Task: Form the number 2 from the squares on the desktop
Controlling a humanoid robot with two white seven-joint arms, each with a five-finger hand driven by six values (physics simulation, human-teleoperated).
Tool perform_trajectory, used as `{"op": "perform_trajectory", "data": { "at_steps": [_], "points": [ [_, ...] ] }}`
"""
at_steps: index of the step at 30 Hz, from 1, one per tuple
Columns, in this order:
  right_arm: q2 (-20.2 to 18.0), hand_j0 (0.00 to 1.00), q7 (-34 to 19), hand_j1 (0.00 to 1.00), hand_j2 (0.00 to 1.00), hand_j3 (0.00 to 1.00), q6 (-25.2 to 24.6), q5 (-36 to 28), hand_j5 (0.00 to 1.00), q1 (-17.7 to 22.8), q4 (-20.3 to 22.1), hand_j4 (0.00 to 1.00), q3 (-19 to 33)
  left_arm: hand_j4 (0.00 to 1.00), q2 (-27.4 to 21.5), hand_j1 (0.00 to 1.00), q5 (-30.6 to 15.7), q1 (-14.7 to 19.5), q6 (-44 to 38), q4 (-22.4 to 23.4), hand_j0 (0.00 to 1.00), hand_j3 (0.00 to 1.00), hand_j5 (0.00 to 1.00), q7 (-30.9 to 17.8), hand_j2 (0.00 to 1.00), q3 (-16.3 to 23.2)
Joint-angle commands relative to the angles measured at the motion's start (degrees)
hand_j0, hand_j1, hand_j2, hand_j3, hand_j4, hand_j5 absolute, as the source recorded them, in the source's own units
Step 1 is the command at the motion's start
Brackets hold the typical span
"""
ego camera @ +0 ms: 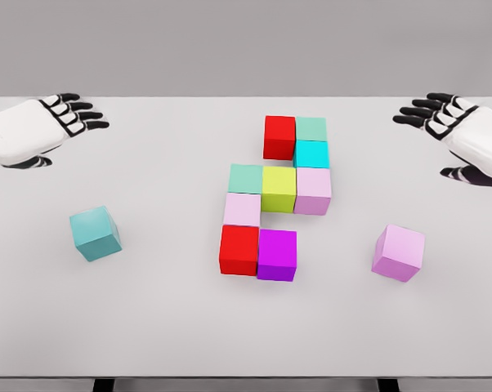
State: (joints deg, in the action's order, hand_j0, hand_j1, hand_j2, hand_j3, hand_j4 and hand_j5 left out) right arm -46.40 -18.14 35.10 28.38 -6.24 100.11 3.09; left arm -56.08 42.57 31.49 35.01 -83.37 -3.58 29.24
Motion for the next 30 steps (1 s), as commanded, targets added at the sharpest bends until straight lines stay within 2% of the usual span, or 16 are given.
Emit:
{"op": "perform_trajectory", "data": {
  "at_steps": [1, 4, 7, 9, 11, 13, 14, 16, 21, 22, 23, 24, 26, 30],
  "points": [
    [0.0, 1.00, -1.9, 1.00, 1.00, 1.00, -0.1, -0.3, 1.00, 0.0, 0.4, 1.00, 0.1, 1.00, 0.4, 1.00, 0.4, 0.3, 0.0, 2.0, 1.00, 1.00, 1.00, 0.0, 1.00, 5.3],
    [-0.2, 1.00, -1.7, 1.00, 1.00, 1.00, -0.1, -1.3, 1.00, 0.0, 0.7, 1.00, 0.5, 1.00, 0.4, 1.00, 0.2, 3.7, 0.0, 4.5, 1.00, 1.00, 1.00, 0.0, 1.00, 10.0],
    [-0.3, 1.00, -2.2, 1.00, 1.00, 1.00, -0.1, -1.7, 1.00, -0.1, 1.2, 1.00, 2.4, 1.00, -0.2, 1.00, 0.1, 3.7, 0.0, 4.7, 1.00, 1.00, 1.00, 0.1, 1.00, 10.1],
    [-0.7, 1.00, -11.5, 1.00, 1.00, 1.00, -0.1, -1.7, 1.00, -0.5, 1.1, 1.00, 3.7, 1.00, -1.1, 1.00, 0.0, 4.1, 0.0, 4.6, 1.00, 1.00, 1.00, 0.2, 1.00, 10.9],
    [-1.9, 1.00, -14.7, 1.00, 1.00, 1.00, -0.1, -1.8, 1.00, -0.8, 1.2, 1.00, 3.5, 1.00, -2.4, 1.00, -0.1, 4.4, 0.0, 4.6, 1.00, 1.00, 1.00, 0.2, 1.00, 11.2],
    [-7.1, 1.00, -14.8, 1.00, 1.00, 1.00, -0.1, -1.9, 1.00, -2.6, 1.2, 1.00, 3.2, 1.00, -2.9, 1.00, -0.2, 4.8, 0.0, 4.6, 1.00, 1.00, 1.00, 0.2, 1.00, 11.3],
    [-8.2, 1.00, -14.8, 1.00, 1.00, 1.00, -0.1, -1.5, 1.00, -3.6, 1.2, 1.00, 3.2, 1.00, -2.9, 1.00, -0.1, 5.2, 0.0, 4.8, 1.00, 1.00, 1.00, 0.2, 1.00, 11.4],
    [-7.7, 1.00, -15.0, 1.00, 1.00, 1.00, -0.1, -1.3, 1.00, -5.1, 1.2, 1.00, 3.4, 1.00, -2.9, 1.00, -0.1, 5.7, 0.0, 5.1, 1.00, 1.00, 1.00, 0.2, 1.00, 11.3],
    [-8.4, 1.00, -14.8, 1.00, 1.00, 1.00, -0.1, -1.5, 1.00, -5.5, 1.3, 1.00, 2.3, 1.00, -3.3, 1.00, -0.1, 6.4, 0.0, 6.3, 1.00, 1.00, 1.00, 0.2, 1.00, 11.8],
    [-10.7, 1.00, -14.6, 1.00, 1.00, 1.00, -0.1, -1.5, 1.00, -5.6, 1.2, 1.00, -2.5, 1.00, -3.5, 1.00, -0.1, 7.2, 0.0, 8.1, 1.00, 1.00, 1.00, 0.2, 1.00, 12.9],
    [-12.3, 1.00, -14.6, 1.00, 1.00, 1.00, -0.1, -1.5, 1.00, -5.8, 1.2, 1.00, -5.3, 1.00, -3.5, 1.00, -0.1, 7.4, 0.0, 8.6, 1.00, 1.00, 1.00, 0.2, 1.00, 13.4],
    [-15.8, 1.00, -14.4, 1.00, 1.00, 1.00, -0.1, -1.7, 1.00, -9.4, 1.2, 1.00, -13.4, 1.00, -3.5, 1.00, 0.0, 8.3, 0.0, 8.8, 1.00, 1.00, 1.00, 0.1, 1.00, 14.2],
    [-19.3, 1.00, -14.3, 1.00, 1.00, 1.00, -0.1, -2.1, 1.00, -15.8, 1.2, 1.00, -24.9, 1.00, -3.4, 1.00, -0.1, 8.9, 0.0, 9.5, 1.00, 1.00, 1.00, 0.1, 1.00, 14.4],
    [-21.8, 1.00, -14.3, 1.00, 1.00, 1.00, -0.1, -2.1, 1.00, -24.3, 1.2, 1.00, -38.9, 1.00, -3.9, 1.00, -0.2, 9.0, 0.0, 10.2, 1.00, 1.00, 1.00, 0.2, 1.00, 16.3]
  ]
}}
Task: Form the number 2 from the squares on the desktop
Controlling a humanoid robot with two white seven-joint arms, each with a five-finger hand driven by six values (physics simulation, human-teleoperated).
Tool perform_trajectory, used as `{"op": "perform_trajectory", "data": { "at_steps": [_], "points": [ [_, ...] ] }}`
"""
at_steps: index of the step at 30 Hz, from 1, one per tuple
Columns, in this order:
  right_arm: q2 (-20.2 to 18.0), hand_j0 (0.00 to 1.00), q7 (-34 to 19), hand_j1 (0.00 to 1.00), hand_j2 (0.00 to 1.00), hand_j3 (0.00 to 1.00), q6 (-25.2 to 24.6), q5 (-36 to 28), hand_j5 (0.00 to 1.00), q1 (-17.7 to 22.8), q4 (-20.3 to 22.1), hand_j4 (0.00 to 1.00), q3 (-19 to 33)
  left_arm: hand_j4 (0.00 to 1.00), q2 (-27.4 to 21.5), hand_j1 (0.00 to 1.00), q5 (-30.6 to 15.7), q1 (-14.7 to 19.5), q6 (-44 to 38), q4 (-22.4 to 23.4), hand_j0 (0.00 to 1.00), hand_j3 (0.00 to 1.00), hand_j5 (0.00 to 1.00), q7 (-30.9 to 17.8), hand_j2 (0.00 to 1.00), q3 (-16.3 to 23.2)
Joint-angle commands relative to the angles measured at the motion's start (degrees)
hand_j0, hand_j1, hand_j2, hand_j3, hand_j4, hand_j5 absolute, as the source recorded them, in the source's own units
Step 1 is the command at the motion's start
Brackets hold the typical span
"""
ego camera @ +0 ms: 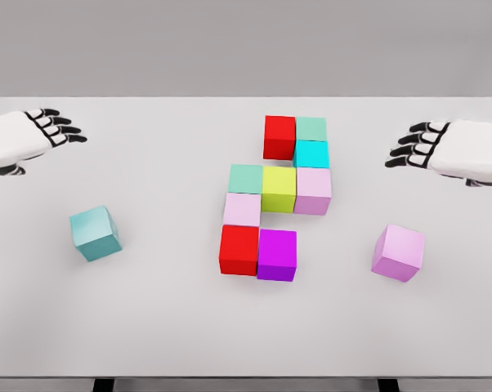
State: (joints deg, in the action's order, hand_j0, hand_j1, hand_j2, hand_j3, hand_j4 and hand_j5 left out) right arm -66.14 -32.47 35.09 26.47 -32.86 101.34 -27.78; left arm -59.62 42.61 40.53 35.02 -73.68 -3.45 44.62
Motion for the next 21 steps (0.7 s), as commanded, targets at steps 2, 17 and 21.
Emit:
{"op": "perform_trajectory", "data": {
  "at_steps": [2, 17, 21],
  "points": [
    [-2.9, 1.00, 0.1, 1.00, 1.00, 1.00, -0.1, -0.4, 1.00, -3.2, 0.0, 1.00, -15.6, 1.00, -0.5, 1.00, -2.0, -0.1, 0.0, 0.7, 1.00, 1.00, 1.00, 0.1, 1.00, 1.5],
    [-3.6, 0.99, 0.0, 0.99, 0.99, 0.99, -0.1, -2.4, 0.99, -8.3, 0.0, 0.99, -23.9, 1.00, 2.5, 1.00, -8.9, 6.3, 0.0, 8.0, 1.00, 1.00, 1.00, -0.1, 1.00, 15.4],
    [-2.9, 0.99, 1.1, 0.99, 0.99, 0.99, -0.1, -4.6, 0.99, -8.2, 0.0, 0.99, -24.3, 1.00, 1.6, 1.00, -8.5, 6.7, 0.0, 6.8, 1.00, 1.00, 1.00, -0.2, 1.00, 18.1]
  ]
}}
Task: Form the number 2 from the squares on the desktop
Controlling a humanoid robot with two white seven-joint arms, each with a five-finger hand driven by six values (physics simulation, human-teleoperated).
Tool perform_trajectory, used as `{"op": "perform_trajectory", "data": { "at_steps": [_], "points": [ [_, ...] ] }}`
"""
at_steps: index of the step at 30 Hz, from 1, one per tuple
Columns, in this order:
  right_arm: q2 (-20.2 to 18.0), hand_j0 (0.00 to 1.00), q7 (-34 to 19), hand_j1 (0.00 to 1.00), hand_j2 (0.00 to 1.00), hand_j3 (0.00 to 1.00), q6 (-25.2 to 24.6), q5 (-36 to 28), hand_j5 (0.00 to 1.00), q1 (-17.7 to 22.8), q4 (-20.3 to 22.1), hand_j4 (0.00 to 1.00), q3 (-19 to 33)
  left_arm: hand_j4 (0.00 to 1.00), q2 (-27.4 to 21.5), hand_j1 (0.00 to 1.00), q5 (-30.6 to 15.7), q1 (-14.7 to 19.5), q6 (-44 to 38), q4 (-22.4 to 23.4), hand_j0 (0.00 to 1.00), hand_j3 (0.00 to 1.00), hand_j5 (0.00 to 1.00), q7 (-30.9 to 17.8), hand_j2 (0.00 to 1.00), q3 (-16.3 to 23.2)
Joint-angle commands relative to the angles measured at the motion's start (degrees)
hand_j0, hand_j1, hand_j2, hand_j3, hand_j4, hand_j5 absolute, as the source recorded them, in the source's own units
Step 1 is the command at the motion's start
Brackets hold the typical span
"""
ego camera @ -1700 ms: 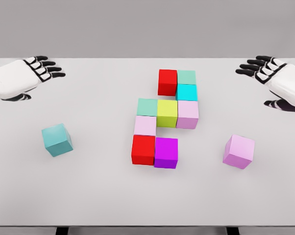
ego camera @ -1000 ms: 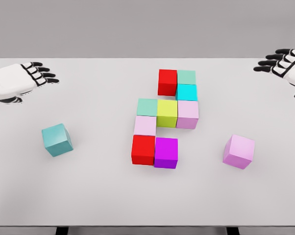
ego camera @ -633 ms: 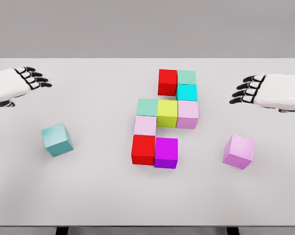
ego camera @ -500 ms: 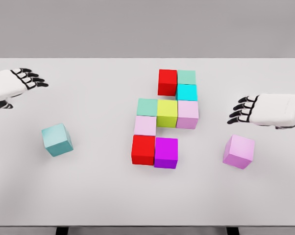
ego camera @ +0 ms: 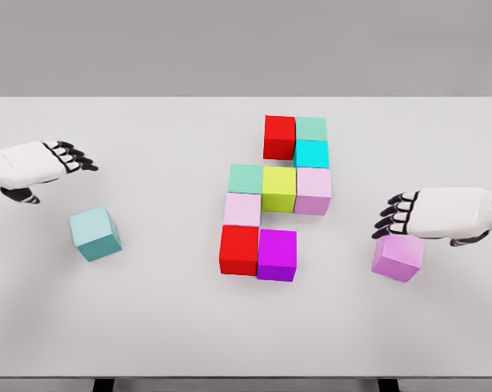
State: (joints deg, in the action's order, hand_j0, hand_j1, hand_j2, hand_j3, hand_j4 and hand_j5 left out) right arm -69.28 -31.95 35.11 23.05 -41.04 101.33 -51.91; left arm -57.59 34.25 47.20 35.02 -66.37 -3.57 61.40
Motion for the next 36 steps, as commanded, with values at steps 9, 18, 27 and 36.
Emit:
{"op": "perform_trajectory", "data": {
  "at_steps": [9, 18, 27, 36],
  "points": [
    [1.6, 0.99, 1.5, 0.99, 0.99, 0.99, -0.1, -1.0, 0.99, 0.5, 0.0, 0.99, -1.8, 1.00, -4.0, 1.00, -0.6, 1.3, 0.0, -5.2, 1.00, 1.00, 1.00, -0.6, 1.00, 2.7],
    [2.9, 0.98, 1.0, 0.98, 0.98, 0.98, -0.1, 2.3, 0.98, 1.8, -0.3, 0.98, -2.7, 1.00, -7.2, 1.00, -0.4, 1.5, 0.0, -11.3, 1.00, 1.00, 1.00, -0.6, 1.00, 3.6],
    [2.8, 0.68, 0.7, 0.68, 0.68, 0.68, -0.1, 3.5, 0.68, 2.0, -0.3, 0.68, -2.7, 1.00, -9.5, 1.00, -0.9, 1.5, 0.0, -13.7, 1.00, 1.00, 1.00, -0.6, 1.00, 3.5],
    [2.8, 0.58, 0.8, 0.58, 0.58, 0.58, -0.1, 2.7, 0.58, 1.8, 0.0, 0.58, -2.1, 1.00, -8.8, 1.00, -0.4, 1.6, 0.0, -17.4, 1.00, 1.00, 1.00, -0.6, 1.00, 3.4]
  ]
}}
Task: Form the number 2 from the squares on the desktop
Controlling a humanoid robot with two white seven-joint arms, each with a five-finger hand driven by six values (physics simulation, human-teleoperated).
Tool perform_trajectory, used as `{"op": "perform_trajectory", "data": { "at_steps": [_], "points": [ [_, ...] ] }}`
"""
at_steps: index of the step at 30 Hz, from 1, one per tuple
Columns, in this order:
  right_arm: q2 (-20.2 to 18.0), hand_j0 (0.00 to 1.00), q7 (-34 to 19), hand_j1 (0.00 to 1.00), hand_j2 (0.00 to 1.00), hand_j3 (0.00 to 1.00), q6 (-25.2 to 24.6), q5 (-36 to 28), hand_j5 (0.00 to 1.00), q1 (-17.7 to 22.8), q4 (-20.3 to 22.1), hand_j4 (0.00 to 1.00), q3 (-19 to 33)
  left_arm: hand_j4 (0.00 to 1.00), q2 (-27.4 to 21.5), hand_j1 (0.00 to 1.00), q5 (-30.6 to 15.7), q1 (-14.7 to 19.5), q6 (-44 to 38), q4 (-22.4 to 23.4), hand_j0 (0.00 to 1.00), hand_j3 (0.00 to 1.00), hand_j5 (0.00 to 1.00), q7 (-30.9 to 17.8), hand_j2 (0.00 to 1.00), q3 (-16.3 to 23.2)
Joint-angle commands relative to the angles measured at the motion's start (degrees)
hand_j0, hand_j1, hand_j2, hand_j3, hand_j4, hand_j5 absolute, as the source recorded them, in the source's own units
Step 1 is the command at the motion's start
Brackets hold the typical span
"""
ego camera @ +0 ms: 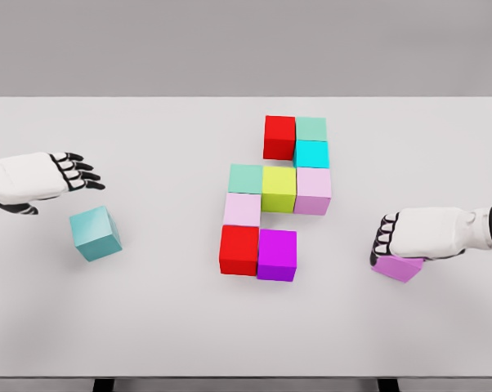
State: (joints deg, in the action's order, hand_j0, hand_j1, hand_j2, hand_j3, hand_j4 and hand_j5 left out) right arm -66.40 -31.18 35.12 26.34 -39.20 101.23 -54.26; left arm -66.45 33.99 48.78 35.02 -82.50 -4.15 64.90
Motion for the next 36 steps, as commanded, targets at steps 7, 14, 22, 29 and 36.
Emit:
{"op": "perform_trajectory", "data": {
  "at_steps": [7, 14, 22, 29, 36],
  "points": [
    [2.2, 0.58, 0.4, 0.58, 0.58, 0.58, -0.1, -3.8, 0.58, -0.7, 0.2, 0.58, 0.6, 1.00, 0.0, 1.00, 0.0, -0.1, 0.0, -4.2, 1.00, 1.00, 1.00, 0.0, 1.00, 0.1],
    [6.0, 0.58, 0.4, 0.58, 0.58, 0.58, -0.1, -6.0, 0.58, -1.4, 0.2, 0.58, 0.5, 1.00, -0.6, 1.00, -0.3, -0.4, 0.0, -6.3, 1.00, 1.00, 1.00, 0.0, 1.00, 0.3],
    [8.0, 0.58, 0.1, 0.58, 0.58, 0.58, -0.1, -5.9, 0.58, -1.5, 0.2, 0.58, 0.5, 1.00, -1.2, 1.00, -0.4, -1.3, 0.0, -6.6, 1.00, 1.00, 1.00, 0.0, 1.00, 1.1],
    [8.4, 0.59, 0.3, 0.59, 0.59, 0.59, -0.1, -6.2, 0.59, -1.4, 0.2, 0.59, -0.3, 1.00, -1.1, 1.00, -0.5, -2.5, 0.0, -7.9, 1.00, 1.00, 1.00, 0.0, 1.00, 1.1],
    [8.3, 0.74, 0.4, 0.74, 0.74, 0.74, -0.1, -6.2, 0.74, -1.2, 0.2, 0.74, -1.3, 1.00, -0.8, 1.00, -0.4, -3.3, 0.0, -8.1, 1.00, 1.00, 1.00, 0.0, 1.00, 1.1]
  ]
}}
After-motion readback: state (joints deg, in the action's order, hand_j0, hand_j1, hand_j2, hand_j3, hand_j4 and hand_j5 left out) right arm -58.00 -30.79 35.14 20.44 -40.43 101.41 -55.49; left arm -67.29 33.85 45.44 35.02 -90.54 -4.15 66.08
